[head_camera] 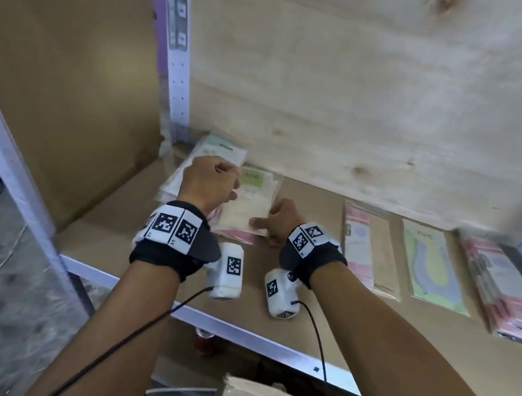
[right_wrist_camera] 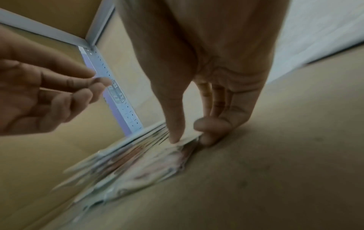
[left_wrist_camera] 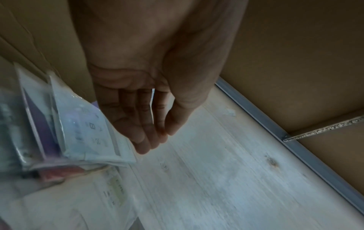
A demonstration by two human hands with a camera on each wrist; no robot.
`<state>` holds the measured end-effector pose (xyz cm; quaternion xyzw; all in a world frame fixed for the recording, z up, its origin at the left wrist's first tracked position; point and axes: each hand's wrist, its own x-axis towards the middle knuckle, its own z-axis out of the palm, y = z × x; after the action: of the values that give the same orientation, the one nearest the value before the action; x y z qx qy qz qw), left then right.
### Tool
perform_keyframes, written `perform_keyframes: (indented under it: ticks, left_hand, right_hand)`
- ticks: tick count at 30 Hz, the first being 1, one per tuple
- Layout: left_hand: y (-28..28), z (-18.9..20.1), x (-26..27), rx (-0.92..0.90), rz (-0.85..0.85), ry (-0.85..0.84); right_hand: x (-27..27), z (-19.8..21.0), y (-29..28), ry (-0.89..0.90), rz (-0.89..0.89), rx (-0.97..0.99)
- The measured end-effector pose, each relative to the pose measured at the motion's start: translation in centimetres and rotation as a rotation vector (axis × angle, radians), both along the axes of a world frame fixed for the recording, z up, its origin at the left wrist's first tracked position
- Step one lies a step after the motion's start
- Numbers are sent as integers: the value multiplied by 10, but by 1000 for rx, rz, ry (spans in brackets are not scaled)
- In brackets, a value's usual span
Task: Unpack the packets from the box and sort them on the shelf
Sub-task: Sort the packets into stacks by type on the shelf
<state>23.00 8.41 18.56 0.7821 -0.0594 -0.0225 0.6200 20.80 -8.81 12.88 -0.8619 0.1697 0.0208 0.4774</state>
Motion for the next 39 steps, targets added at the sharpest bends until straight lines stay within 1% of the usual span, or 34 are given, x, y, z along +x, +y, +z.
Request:
perform_keyframes:
  ticks: [4, 6, 8, 10, 12, 15, 17, 21, 22, 25, 26, 27, 29, 31, 33, 36, 37, 39]
  left_hand:
    - [6, -2, 3, 39, -3, 15]
    - [7, -2, 3, 42, 2, 12]
    - [5, -2, 2, 32, 7, 36]
    - [-1, -3, -3, 10, -8, 96]
    - [-11, -3, -11, -12, -53, 182]
    - [-30, 0, -29, -106, -191, 325]
    - [-46, 3, -41, -171, -249, 389]
    - [-78, 4, -60, -319, -298, 476]
    - [-85, 3, -64, -360, -310, 490]
    - [-107, -4, -72, -412, -297, 450]
    - [-112, -6, -74, -418, -263, 427]
    - [-117, -8, -75, -418, -229, 407]
    - [-126, -10, -76, -412, -189, 364]
    - [-132, -11, -77, -398, -189, 330]
    - [-139, -11, -78, -391, -216, 319]
    - [-148, -14, -83, -415, -295, 347]
    - [-152, -16, -85, -422, -321, 360]
    - [-159, -21, -88, -427, -362, 388]
  right_hand:
    - [-9, 1, -11, 114, 7, 35]
    - [-23, 5, -21, 131, 17, 82]
    - [-38, 11, -33, 76, 0, 193]
    - [-57, 17, -45, -8, -53, 256]
    - [-77, 25, -55, -80, -96, 244]
    - [-110, 33, -66, -171, -83, 203]
    - [-133, 36, -70, -243, -55, 152]
    - [-173, 40, -77, -468, 17, -72]
    - [-181, 42, -79, -498, 43, -119]
    - [-201, 47, -87, -497, 108, -371]
    - [-206, 47, -90, -464, 114, -418]
    - [-212, 47, -93, -427, 124, -423]
    - [-223, 46, -102, -370, 163, -377]
    - [-233, 44, -113, -351, 174, -289]
    - [-240, 40, -126, -347, 94, -217]
    - [-238, 35, -143, -359, -77, -203]
    - [-237, 35, -148, -363, -124, -137]
    - [-235, 33, -158, -334, -185, 97]
